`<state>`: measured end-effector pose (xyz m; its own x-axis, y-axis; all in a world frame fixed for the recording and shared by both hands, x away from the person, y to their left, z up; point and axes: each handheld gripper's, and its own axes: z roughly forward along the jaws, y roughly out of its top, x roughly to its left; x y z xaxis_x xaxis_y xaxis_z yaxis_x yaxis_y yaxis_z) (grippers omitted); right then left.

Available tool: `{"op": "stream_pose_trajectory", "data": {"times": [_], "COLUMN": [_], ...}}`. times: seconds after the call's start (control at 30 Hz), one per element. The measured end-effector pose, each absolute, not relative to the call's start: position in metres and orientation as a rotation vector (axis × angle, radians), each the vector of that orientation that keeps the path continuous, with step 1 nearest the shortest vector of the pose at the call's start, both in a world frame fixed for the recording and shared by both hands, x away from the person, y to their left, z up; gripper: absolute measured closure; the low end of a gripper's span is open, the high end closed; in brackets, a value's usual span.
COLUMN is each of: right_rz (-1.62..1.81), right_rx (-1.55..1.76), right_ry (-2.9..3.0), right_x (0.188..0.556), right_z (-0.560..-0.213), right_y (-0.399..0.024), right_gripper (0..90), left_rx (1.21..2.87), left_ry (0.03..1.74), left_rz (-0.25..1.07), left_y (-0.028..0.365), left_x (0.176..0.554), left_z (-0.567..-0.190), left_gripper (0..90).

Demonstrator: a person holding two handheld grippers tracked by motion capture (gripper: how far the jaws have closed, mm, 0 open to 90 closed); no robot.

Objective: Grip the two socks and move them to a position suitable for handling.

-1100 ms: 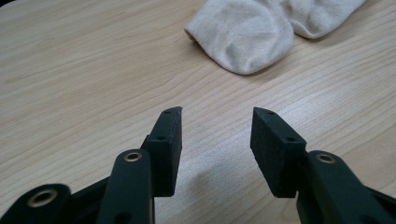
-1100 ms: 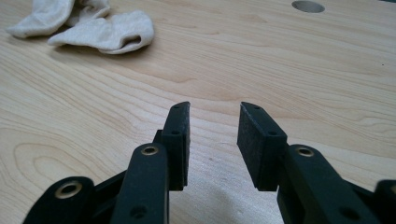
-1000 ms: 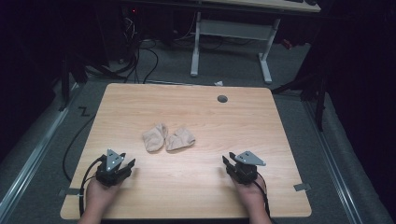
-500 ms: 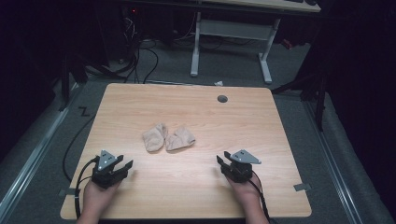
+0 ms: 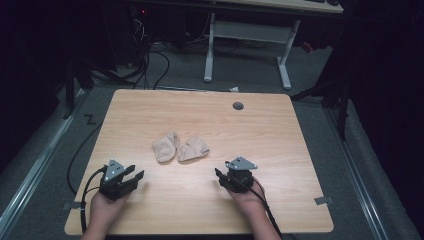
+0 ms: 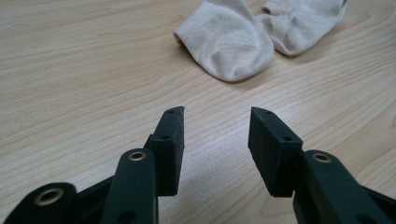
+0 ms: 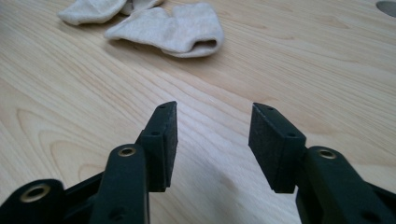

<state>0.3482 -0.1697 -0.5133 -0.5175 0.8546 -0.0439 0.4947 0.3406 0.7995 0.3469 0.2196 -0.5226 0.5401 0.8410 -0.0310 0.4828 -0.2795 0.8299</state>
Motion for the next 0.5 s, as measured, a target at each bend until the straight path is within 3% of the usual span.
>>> {"op": "stream_pose_trajectory", "data": {"times": [0.5], "right_rz": [1.100], "right_rx": [1.164], "right_ry": [2.185], "right_x": [0.387], "right_z": [-0.501], "right_y": [-0.127], "right_gripper": [50.0], "left_rx": [1.933], "left_ry": [1.055], "left_rz": [0.554], "left_y": [0.224], "left_x": [0.339], "left_z": [-0.521], "left_gripper": [52.3]}}
